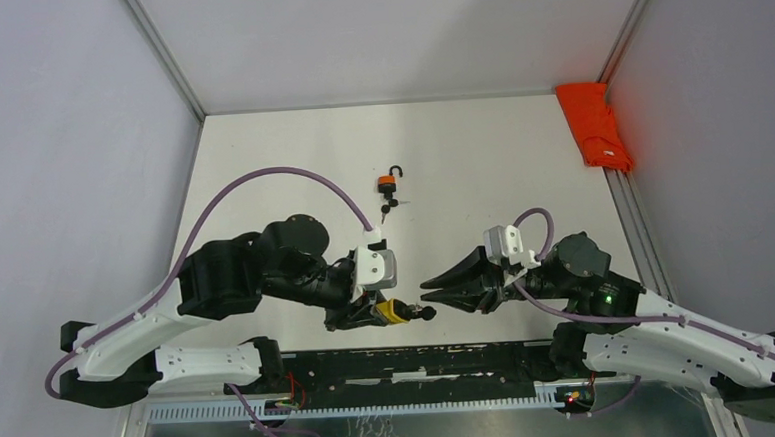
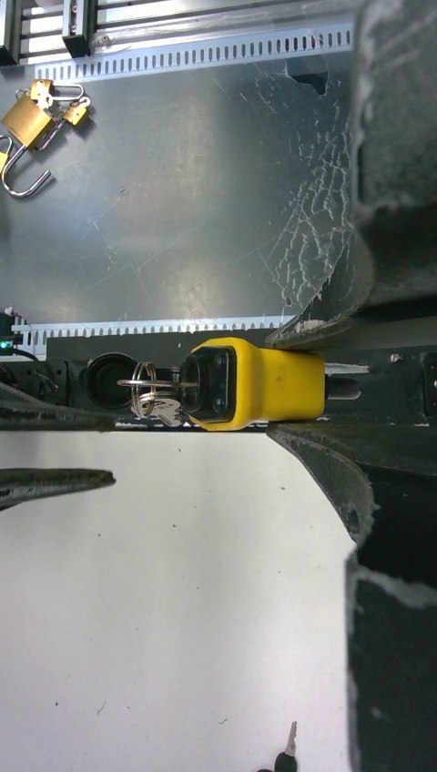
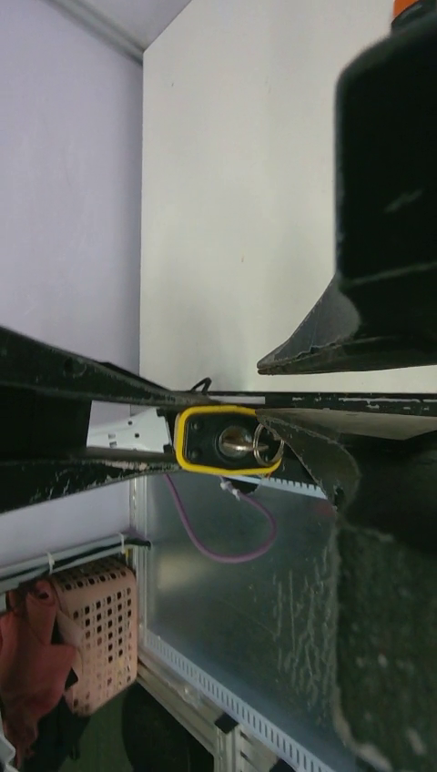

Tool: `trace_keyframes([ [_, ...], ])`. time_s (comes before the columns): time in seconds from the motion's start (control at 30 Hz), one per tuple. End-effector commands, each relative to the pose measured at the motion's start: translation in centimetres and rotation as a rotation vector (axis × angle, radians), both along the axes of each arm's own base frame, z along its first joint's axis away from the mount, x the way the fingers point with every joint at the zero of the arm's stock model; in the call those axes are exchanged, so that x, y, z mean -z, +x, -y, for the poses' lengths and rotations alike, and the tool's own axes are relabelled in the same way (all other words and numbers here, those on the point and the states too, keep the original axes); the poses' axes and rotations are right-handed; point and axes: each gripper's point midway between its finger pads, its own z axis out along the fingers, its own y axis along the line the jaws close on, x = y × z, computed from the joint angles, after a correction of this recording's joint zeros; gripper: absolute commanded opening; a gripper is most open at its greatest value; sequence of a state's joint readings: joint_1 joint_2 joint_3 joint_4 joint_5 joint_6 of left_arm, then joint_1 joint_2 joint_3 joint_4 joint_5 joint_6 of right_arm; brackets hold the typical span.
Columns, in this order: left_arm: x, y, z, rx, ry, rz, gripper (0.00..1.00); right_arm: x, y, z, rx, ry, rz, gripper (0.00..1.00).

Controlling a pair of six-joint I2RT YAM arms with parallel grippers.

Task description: Unlock with the key

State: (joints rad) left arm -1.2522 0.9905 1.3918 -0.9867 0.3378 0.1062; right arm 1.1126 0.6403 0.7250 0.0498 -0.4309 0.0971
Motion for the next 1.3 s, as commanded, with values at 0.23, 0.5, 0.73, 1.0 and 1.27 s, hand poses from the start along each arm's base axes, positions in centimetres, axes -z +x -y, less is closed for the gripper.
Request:
trace_keyframes([
  [0.23,-1.6,0.3,1.2,-0.003,-0.079,0.022,0.02,-2.3,-2.7,0.2,-0.143,0.069,0.028,0.28],
  [0.5,-1.7,0.4,1.5,0.003,-0.081,0.020,0.02,-2.2,-3.0,0.0,-0.165,0.075,0.007,0.29],
  [0.73,-1.8,0.4,1.6,0.003,-0.085,0.019,0.02,-0.9,-2.4,-0.8,-0.155,0.042,-0.005,0.29],
  [1.0,-2.5,0.2,1.4,0.007,-0.113,0.026,0.02,-0.1,-2.0,-1.3,-0.144,0.017,-0.017,0.27],
  [1.27,-3.1,0.4,1.3,-0.002,-0.135,0.043,0.02,0.5,-1.7,-1.6,-0.135,-0.004,-0.037,0.00],
])
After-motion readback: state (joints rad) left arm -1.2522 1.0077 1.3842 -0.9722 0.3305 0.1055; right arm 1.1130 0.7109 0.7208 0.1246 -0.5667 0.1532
